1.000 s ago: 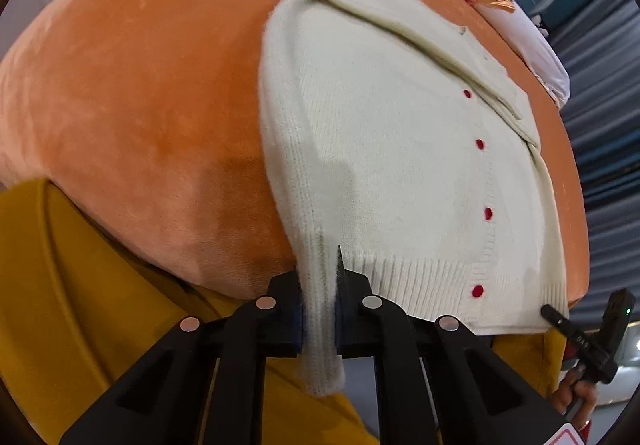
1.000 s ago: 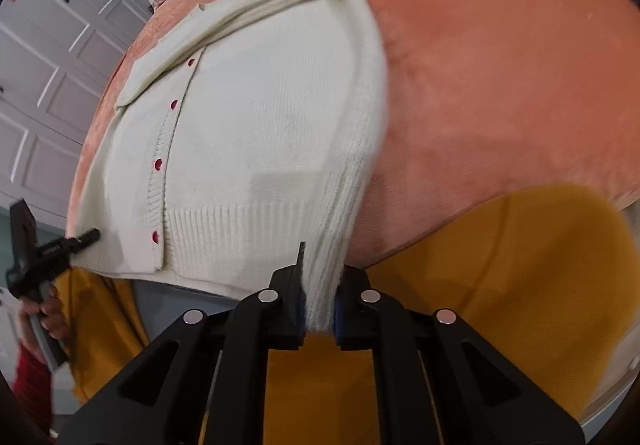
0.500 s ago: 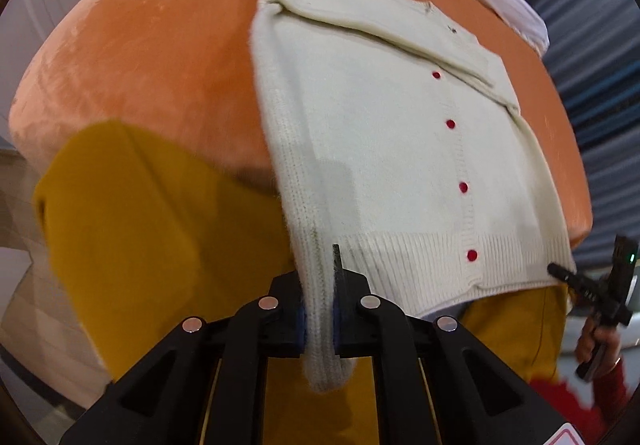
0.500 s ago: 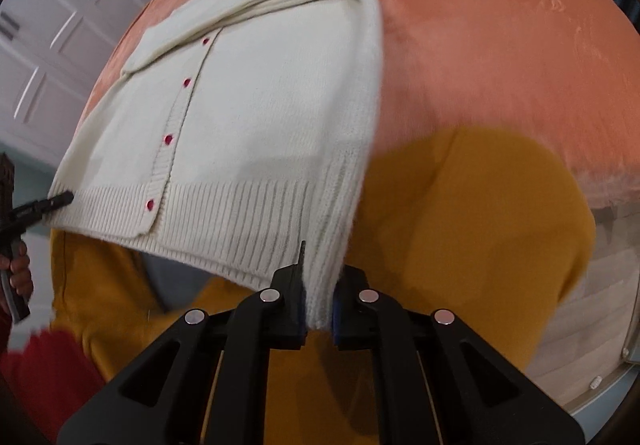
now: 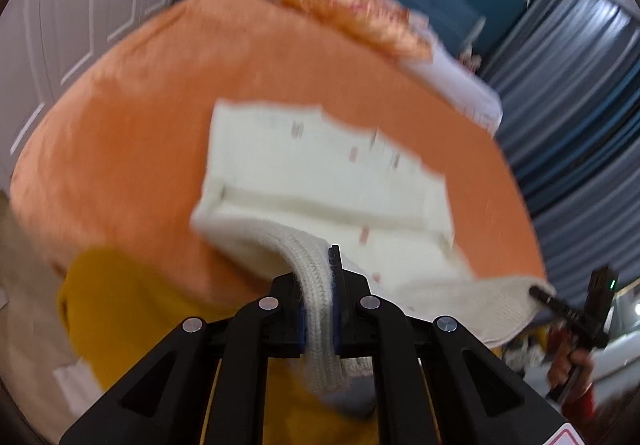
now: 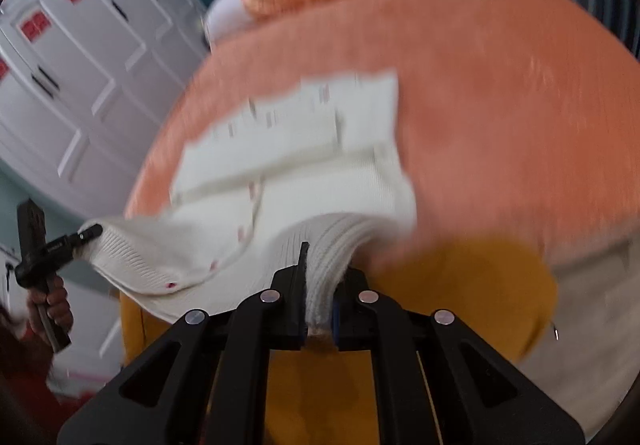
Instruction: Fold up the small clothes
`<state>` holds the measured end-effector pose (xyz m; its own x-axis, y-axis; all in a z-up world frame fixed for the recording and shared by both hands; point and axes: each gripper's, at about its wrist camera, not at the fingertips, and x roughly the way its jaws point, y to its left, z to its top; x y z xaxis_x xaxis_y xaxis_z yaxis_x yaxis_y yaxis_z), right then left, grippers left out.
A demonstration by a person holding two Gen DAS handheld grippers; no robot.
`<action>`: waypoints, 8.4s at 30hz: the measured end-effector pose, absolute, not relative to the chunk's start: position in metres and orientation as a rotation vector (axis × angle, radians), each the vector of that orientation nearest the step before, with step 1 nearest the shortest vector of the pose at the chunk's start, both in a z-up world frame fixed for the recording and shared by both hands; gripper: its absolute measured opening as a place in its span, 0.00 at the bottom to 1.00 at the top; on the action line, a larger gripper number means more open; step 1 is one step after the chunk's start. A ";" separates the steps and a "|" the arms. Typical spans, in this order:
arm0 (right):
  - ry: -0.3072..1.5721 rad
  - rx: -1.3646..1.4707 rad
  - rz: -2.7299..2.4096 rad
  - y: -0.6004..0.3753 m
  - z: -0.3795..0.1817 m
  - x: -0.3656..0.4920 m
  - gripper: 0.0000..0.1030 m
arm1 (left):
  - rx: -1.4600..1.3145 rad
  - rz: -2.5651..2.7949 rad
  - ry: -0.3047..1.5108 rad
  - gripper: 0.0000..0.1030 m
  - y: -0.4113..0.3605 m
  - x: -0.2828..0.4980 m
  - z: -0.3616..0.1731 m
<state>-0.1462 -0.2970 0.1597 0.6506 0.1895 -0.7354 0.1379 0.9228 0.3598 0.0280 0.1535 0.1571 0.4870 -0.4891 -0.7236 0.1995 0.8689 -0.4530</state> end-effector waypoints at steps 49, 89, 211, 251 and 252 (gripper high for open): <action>0.774 0.631 -0.187 -0.360 -0.012 0.164 0.11 | -0.314 -0.097 0.944 0.17 0.104 0.283 -0.032; 0.851 0.591 -0.139 -0.337 0.036 -0.048 0.10 | -0.326 -0.165 1.036 0.09 0.189 0.107 0.027; 1.084 0.329 0.038 -0.182 0.028 -0.051 0.37 | 0.038 -0.317 0.956 0.13 -0.001 0.044 0.109; 1.103 0.600 0.237 -0.211 0.039 0.014 0.86 | 0.127 -0.387 1.103 0.80 -0.007 -0.028 0.034; 1.126 0.590 0.243 -0.204 0.034 0.016 0.86 | 0.106 -0.390 1.120 0.80 -0.003 -0.026 0.031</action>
